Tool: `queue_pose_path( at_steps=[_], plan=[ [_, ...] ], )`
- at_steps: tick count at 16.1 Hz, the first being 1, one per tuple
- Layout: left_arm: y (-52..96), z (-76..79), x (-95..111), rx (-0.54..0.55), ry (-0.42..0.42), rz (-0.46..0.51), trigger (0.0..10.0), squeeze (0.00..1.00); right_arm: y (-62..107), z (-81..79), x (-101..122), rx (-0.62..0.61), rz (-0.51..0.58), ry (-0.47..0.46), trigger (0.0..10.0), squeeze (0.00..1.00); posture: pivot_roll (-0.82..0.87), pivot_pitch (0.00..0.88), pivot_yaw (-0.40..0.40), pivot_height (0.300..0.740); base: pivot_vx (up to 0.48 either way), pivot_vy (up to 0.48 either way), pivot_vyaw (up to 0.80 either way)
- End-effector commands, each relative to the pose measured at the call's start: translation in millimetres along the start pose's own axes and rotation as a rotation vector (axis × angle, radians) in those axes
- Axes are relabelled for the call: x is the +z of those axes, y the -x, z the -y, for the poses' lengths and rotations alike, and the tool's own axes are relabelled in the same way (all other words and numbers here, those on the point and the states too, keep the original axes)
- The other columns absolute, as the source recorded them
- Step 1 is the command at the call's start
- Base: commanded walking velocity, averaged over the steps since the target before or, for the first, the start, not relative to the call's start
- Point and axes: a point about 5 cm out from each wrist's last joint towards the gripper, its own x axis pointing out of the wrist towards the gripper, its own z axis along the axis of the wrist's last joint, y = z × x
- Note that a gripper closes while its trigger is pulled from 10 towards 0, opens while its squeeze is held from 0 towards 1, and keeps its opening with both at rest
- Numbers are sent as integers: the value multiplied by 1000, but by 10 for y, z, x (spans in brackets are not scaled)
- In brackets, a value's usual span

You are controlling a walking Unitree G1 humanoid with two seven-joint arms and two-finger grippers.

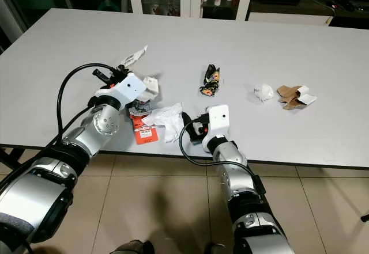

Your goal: Picking trash to rubbish bin

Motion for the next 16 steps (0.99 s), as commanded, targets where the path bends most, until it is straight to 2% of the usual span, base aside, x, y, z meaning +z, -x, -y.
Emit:
queue_pose_path(
  at_steps=[1, 2, 6, 7, 8, 12, 15, 16],
  plan=[
    [-3, -17, 11, 21, 20, 0, 10000, 0, -18, -13, 56, 18, 12, -17, 10000, 443, -7, 31, 0, 740, 0, 0, 0],
    [-4, -21, 10, 23, 23, 0, 10000, 0, -21, -39, 67, 39, 15, -20, 10000, 0, -7, 31, 0, 740, 0, 0, 0],
    [-10, -31, 15, 19, 37, 3, 10000, 0, -25, -170, 86, 153, 6, -41, 10000, 0, -7, 43, -4, 740, 0, 0, 0],
    [-8, -34, 11, 20, 37, 2, 10000, 0, -22, -190, 88, 169, 6, -47, 10000, 59, -7, 43, -4, 740, 0, 0, 0],
    [-9, -43, 3, 22, 37, -1, 10000, 0, -20, -190, 91, 169, 2, -43, 10000, 1000, -8, 48, -4, 740, 0, 0, 0],
    [-21, -69, 0, 29, 37, -4, 10000, 0, -5, -195, 89, 197, -10, -56, 10000, 1000, -6, 62, -11, 740, 0, 0, 0],
    [-22, -77, -8, 34, 40, -10, 10000, 0, 13, -230, 14, 214, -59, -18, 10000, 1000, -4, 70, -17, 740, 0, 0, 0],
    [-21, -75, -10, 32, 40, -11, 10000, 0, 17, -233, -4, 214, -66, -10, 10000, 788, -2, 71, -18, 740, 0, 0, 0]
  ],
)
